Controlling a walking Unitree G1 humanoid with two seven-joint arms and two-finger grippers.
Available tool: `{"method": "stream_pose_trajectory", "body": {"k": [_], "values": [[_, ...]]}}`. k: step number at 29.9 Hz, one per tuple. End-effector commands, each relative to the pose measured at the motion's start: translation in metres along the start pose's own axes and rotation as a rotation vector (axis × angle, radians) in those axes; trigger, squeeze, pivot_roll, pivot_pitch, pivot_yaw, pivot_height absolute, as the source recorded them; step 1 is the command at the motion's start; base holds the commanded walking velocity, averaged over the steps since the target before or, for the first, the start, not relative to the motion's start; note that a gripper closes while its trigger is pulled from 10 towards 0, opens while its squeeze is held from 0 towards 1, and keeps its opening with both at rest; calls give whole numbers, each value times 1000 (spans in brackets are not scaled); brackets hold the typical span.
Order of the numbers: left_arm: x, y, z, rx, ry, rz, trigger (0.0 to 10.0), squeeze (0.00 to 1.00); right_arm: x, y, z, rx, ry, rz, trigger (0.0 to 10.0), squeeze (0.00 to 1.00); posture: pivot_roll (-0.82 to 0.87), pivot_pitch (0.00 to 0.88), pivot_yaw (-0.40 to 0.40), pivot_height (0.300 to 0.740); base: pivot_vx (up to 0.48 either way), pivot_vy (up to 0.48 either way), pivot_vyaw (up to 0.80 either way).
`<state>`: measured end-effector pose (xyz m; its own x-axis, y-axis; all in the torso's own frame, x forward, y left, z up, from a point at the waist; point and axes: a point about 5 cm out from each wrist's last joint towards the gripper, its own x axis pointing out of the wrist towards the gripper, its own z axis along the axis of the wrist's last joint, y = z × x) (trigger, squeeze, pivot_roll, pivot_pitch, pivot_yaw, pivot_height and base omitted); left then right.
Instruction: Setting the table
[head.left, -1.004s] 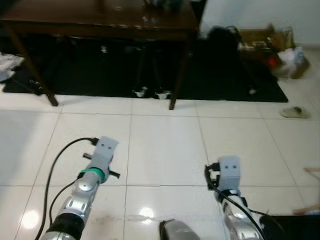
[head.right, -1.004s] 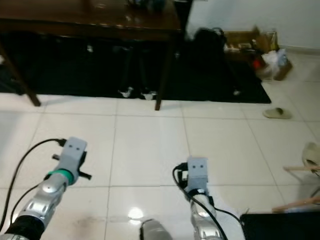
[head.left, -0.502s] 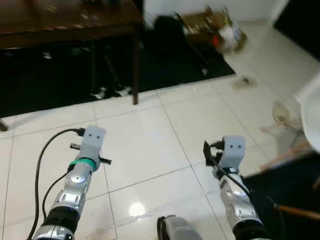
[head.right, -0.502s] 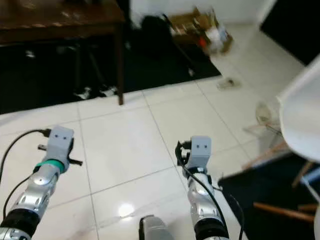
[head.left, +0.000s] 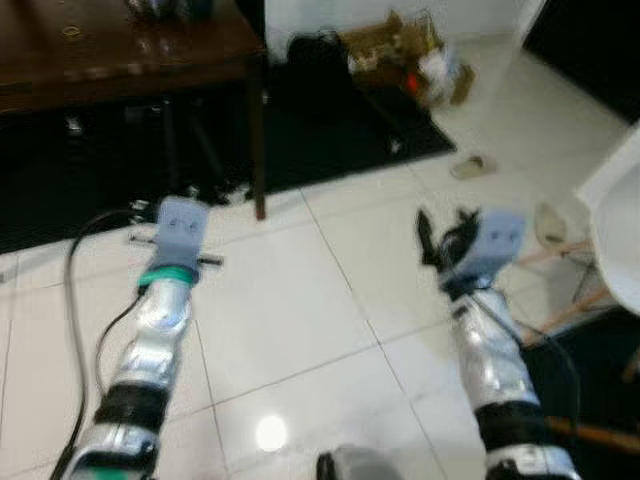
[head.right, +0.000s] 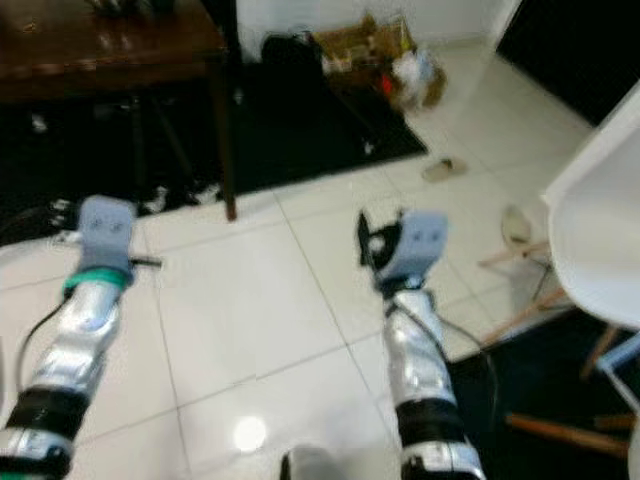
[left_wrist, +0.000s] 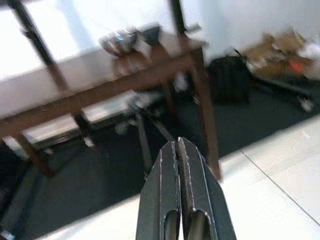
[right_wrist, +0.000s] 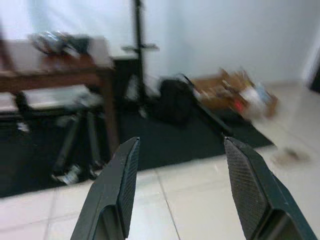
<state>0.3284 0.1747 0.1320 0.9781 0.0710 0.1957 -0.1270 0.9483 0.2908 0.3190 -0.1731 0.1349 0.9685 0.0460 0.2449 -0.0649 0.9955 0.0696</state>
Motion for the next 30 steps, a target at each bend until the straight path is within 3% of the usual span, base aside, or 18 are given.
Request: {"method": "stream_pose_trajectory", "body": {"k": [1, 16, 30], "values": [[-1, 9, -4, 17, 21, 36, 10000, 0, 3, 10, 4, 19, -9, 37, 10000, 0, 2, 0, -11, 740, 472, 0, 0], [5, 8, 12, 4, -21, 34, 10000, 0, 12, 0, 25, -15, -56, -58, 10000, 0, 8, 0, -10, 740, 472, 0, 0], [10, 3, 25, 19, -74, -23, 10000, 0, 8, -4, 18, -28, -21, -90, 10000, 0, 2, 0, -4, 740, 467, 0, 0]]}}
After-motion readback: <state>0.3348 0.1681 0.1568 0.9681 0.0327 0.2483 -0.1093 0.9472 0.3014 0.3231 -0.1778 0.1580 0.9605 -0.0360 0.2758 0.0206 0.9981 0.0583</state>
